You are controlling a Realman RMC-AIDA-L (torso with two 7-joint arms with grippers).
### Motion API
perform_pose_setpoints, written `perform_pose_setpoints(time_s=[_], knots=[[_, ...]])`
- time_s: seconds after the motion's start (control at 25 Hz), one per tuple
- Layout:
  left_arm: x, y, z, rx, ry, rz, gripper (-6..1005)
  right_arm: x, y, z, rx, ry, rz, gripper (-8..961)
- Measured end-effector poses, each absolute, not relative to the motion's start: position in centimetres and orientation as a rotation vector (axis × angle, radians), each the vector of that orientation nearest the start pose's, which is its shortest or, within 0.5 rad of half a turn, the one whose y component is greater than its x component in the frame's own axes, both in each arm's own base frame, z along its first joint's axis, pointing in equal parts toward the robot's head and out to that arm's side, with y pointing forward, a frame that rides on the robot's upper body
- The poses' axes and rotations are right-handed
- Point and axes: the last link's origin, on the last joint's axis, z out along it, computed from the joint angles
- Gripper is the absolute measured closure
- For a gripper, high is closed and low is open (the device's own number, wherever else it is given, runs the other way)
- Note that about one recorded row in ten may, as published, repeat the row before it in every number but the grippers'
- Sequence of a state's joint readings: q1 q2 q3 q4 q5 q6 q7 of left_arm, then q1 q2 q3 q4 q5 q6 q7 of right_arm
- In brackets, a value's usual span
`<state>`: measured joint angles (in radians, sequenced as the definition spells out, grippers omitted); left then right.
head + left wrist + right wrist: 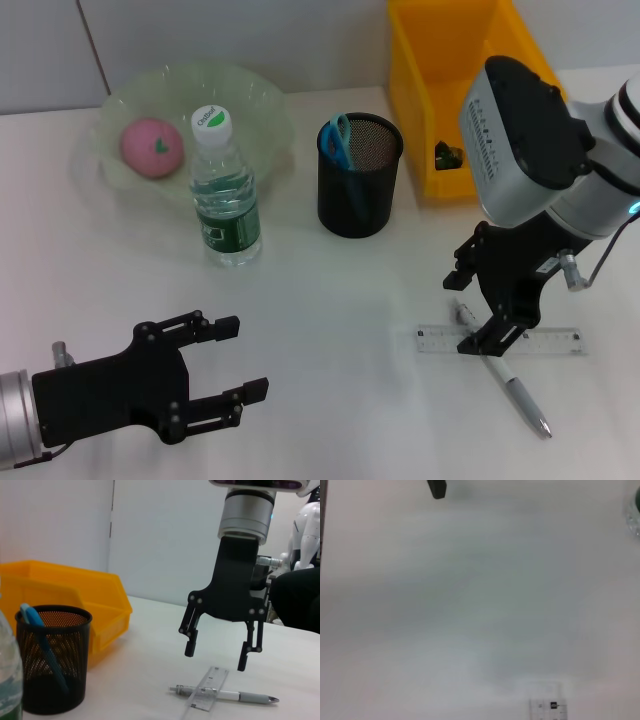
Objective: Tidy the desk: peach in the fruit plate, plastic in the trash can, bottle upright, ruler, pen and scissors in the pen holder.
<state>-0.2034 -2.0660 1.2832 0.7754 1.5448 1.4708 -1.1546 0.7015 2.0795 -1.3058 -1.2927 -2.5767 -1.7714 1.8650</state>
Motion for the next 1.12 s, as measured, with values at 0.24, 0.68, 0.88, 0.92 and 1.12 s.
perform_pose_setpoints(time_s=[0.24,0.68,0.88,0.92,1.12], knots=[[-27.4,25.5,-3.7,-2.793,-0.393,-0.757,245,17.2,34.8,-0.8,-3.027,0.032,-0.72,219],[-27.3,25.6,-3.7,-2.797,-0.387,-0.756,245,17.9,35.1,-3.2,-3.037,0.048,-0.758,225],[-27.3,25.5,-3.8,-2.8,-0.391,-0.756,245,18.1,35.3,-3.8,-3.046,0.077,-0.755,228],[-27.3,25.5,-3.8,-2.8,-0.391,-0.756,245,18.2,35.3,-3.9,-3.048,0.082,-0.755,229],[-27.3,25.5,-3.8,-2.801,-0.393,-0.757,244,18.4,35.6,-4.3,-3.044,0.093,-0.755,232]])
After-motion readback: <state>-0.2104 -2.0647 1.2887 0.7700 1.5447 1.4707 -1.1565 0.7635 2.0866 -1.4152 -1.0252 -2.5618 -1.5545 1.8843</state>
